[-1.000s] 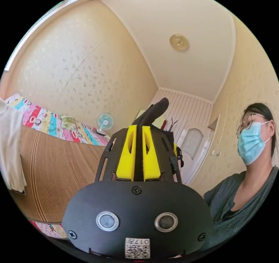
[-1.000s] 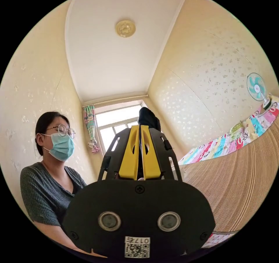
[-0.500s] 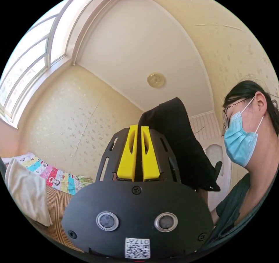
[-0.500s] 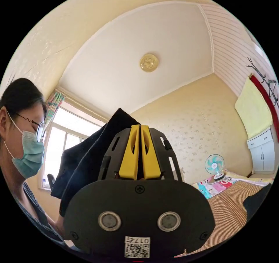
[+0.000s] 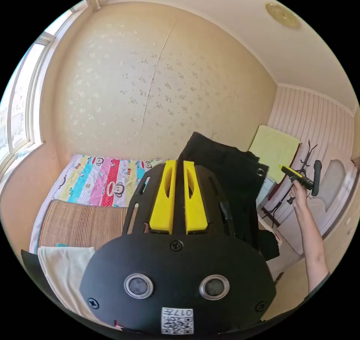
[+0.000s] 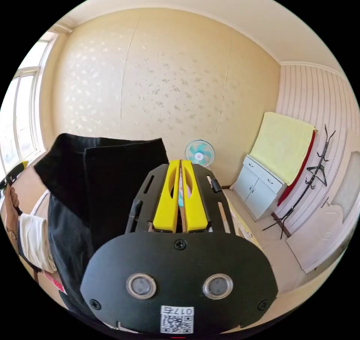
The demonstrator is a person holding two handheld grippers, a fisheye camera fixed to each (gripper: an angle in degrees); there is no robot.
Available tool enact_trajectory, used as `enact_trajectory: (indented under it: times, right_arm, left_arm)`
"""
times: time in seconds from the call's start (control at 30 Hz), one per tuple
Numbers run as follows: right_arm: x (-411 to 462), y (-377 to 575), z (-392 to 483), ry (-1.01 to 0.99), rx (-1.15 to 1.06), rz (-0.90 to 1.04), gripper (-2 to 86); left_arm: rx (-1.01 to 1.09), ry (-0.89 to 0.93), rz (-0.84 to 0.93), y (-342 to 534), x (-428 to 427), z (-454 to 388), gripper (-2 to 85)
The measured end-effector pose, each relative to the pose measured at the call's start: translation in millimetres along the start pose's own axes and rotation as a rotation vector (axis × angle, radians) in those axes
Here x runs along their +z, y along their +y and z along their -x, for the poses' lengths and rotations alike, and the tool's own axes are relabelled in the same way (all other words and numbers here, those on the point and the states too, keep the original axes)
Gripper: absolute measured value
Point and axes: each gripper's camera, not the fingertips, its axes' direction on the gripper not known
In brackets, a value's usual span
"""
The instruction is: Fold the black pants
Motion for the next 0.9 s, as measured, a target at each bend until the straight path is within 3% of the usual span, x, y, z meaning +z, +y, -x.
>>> enact_trajectory:
  times: [0.17, 0.3, 0.4, 0.5, 0.63, 0.77, 0.9]
  right_arm:
    - [82, 202, 9, -0.451, -0.075, 0.236, 1.0]
    - [123, 407, 7, -0.615, 0.097, 0.57, 1.9]
    - [101, 479, 10, -0.76, 0.293, 0.621, 2.7]
    - [93, 500, 34, -0.88, 0.377, 0.67, 3.5]
    - [115, 498, 85, -1.028, 0.296, 0.796, 5.5]
    - [141, 476, 144, -1.016, 0.182, 0.885, 7.1]
    - [150, 450, 156, -1.024, 0.179, 0.897, 4.6]
  left_arm:
    - [0.025, 0.16, 0.324, 185, 79, 44, 7.2]
    - [-0.017, 0.176, 0.529, 341, 81, 63, 7.5]
    - [-0.054, 0.108, 0.635, 436, 56, 70, 8.1]
    - [-0.207, 0.065, 0.666, 492, 28, 85, 11.1]
    - [-0.321, 0.042, 0.687, 524, 23, 100, 13.0]
    - [-0.383, 0.083, 0.744, 528, 55, 102, 14.1]
    - [-0.341, -0.042, 0.799, 513, 73, 98, 9.9]
